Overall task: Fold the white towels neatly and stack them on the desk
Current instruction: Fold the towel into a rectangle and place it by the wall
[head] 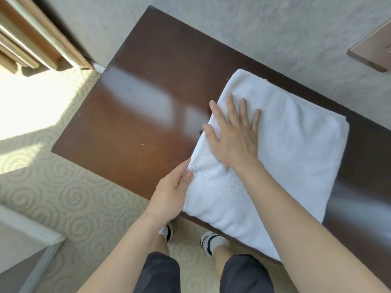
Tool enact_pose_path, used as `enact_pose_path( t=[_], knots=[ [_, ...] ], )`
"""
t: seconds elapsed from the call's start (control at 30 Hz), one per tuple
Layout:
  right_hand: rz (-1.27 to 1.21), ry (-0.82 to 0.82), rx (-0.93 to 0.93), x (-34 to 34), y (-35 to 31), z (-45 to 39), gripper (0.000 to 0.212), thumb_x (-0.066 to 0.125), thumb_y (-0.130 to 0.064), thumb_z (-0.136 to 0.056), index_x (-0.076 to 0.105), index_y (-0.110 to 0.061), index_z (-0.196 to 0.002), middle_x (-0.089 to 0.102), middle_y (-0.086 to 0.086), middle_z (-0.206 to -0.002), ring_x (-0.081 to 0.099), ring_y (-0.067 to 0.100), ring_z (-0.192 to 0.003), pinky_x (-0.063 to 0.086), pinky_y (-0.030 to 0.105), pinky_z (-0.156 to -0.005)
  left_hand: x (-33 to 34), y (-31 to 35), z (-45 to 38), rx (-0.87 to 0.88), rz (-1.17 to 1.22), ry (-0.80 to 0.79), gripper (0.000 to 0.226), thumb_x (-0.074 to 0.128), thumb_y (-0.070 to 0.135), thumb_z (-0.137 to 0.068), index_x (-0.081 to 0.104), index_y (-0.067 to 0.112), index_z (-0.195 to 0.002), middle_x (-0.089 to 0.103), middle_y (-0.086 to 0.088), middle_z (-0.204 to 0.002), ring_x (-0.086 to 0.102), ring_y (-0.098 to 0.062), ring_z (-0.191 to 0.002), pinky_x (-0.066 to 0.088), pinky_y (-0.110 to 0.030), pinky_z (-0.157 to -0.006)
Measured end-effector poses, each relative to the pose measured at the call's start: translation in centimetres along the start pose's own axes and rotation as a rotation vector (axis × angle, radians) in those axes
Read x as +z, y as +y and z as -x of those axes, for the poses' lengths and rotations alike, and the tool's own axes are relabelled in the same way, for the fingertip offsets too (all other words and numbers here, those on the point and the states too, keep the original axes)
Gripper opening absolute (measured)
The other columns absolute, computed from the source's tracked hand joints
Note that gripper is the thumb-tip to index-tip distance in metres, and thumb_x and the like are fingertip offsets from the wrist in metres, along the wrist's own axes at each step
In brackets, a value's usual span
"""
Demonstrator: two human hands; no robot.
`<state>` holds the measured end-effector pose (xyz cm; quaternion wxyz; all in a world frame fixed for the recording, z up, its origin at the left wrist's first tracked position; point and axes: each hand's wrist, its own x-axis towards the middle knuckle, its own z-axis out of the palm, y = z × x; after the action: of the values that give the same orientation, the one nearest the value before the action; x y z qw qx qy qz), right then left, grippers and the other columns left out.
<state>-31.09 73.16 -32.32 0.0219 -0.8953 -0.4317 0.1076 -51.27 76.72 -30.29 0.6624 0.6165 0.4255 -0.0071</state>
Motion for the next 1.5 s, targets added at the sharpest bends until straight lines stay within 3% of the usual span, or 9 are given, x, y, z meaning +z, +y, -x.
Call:
enact_pose_path(
  t=[0.13,0.2,0.37,0.47,0.73,0.87,1.07,1.23,1.5],
  knots=[
    [0.071,-0.009,0.051,-0.3,2.1,-4.1,0.063,0.018,-0.063,-0.100,0.013,-0.042,-0.159,0.003,-0.001,-0.170,-0.003,0.028,-0.156,-0.007,0.058,-0.122,0.1,-0.4,0.0,0.002,-0.120,0.078,0.026,0.050,0.036,-0.103,0.062,0.049,-0.122,0.073,0.008,-0.089,0.066,-0.011,-0.085,0.053,-0.032,-0.080],
    [0.064,0.007,0.097,-1.1,3.4,-6.9,0.061,0.018,-0.060,-0.102,0.013,-0.039,-0.159,0.004,0.002,-0.170,0.000,0.029,-0.156,-0.005,0.058,-0.122,0.6,-0.5,0.7,-0.028,-0.115,0.233,0.010,0.059,0.039,-0.098,0.067,0.043,-0.101,0.068,0.014,-0.070,0.058,-0.003,-0.062,0.044,-0.020,-0.061],
    [-0.025,0.011,0.060,-2.4,4.9,-8.8,0.061,0.021,-0.053,-0.105,0.016,-0.028,-0.160,0.016,0.009,-0.167,0.011,0.032,-0.154,0.004,0.058,-0.122,3.3,-1.3,4.1,-0.128,-0.013,0.583,0.008,0.064,0.040,-0.093,0.063,0.038,-0.101,0.068,0.021,-0.094,0.063,0.003,-0.085,0.044,-0.016,-0.070],
    [0.003,0.086,0.061,-2.2,7.1,-6.7,0.060,0.025,-0.052,-0.105,0.021,-0.025,-0.159,0.026,0.012,-0.164,0.019,0.037,-0.151,0.011,0.059,-0.121,4.8,-1.6,6.1,-0.246,0.112,0.674,0.024,0.068,0.046,-0.088,0.059,0.035,-0.107,0.069,0.015,-0.101,0.069,0.001,-0.078,0.049,-0.022,-0.074],
    [0.096,0.250,0.105,-2.6,11.9,-4.8,0.060,0.036,-0.054,-0.101,0.045,-0.010,-0.141,0.052,0.020,-0.133,0.048,0.043,-0.117,0.037,0.055,-0.097,9.2,-1.5,6.2,-0.330,0.297,0.611,0.039,0.068,0.054,-0.084,0.067,0.016,-0.094,0.073,0.001,-0.071,0.074,-0.015,-0.068,0.061,-0.035,-0.070],
    [0.111,0.242,0.094,-3.1,12.5,-5.7,0.058,0.032,-0.055,-0.102,0.049,-0.007,-0.131,0.051,0.023,-0.130,0.047,0.044,-0.117,0.037,0.055,-0.094,10.3,-1.2,4.6,-0.295,0.218,0.698,0.048,0.067,0.066,-0.077,0.054,0.020,-0.075,0.054,0.008,-0.061,0.057,-0.016,-0.062,0.045,-0.032,-0.060],
    [0.082,0.221,0.124,-3.1,14.8,-5.2,0.055,0.025,-0.049,-0.106,0.047,-0.006,-0.131,0.056,0.025,-0.127,0.052,0.045,-0.114,0.038,0.054,-0.095,10.8,0.4,2.7,-0.204,0.241,0.762,0.036,0.066,0.057,-0.087,0.060,0.032,-0.112,0.067,0.016,-0.091,0.063,0.002,-0.079,0.045,-0.022,-0.070],
    [0.003,0.244,0.292,-3.2,18.4,-2.5,0.051,0.027,-0.048,-0.106,0.049,-0.005,-0.123,0.058,0.023,-0.122,0.054,0.044,-0.111,0.039,0.052,-0.092,9.5,2.3,-0.2,-0.109,0.207,0.727,0.019,0.063,0.053,-0.091,0.066,0.034,-0.089,0.070,0.013,-0.083,0.066,-0.009,-0.081,0.052,-0.036,-0.076],
    [-0.114,0.342,0.622,-2.1,23.0,3.7,0.049,0.033,-0.043,-0.106,0.051,0.001,-0.121,0.058,0.026,-0.119,0.055,0.047,-0.104,0.041,0.050,-0.083,9.3,6.7,-8.6,0.021,0.016,0.644,0.045,0.062,0.057,-0.088,0.062,0.012,-0.087,0.065,-0.001,-0.077,0.059,-0.016,-0.069,0.054,-0.050,-0.075]
  ],
)
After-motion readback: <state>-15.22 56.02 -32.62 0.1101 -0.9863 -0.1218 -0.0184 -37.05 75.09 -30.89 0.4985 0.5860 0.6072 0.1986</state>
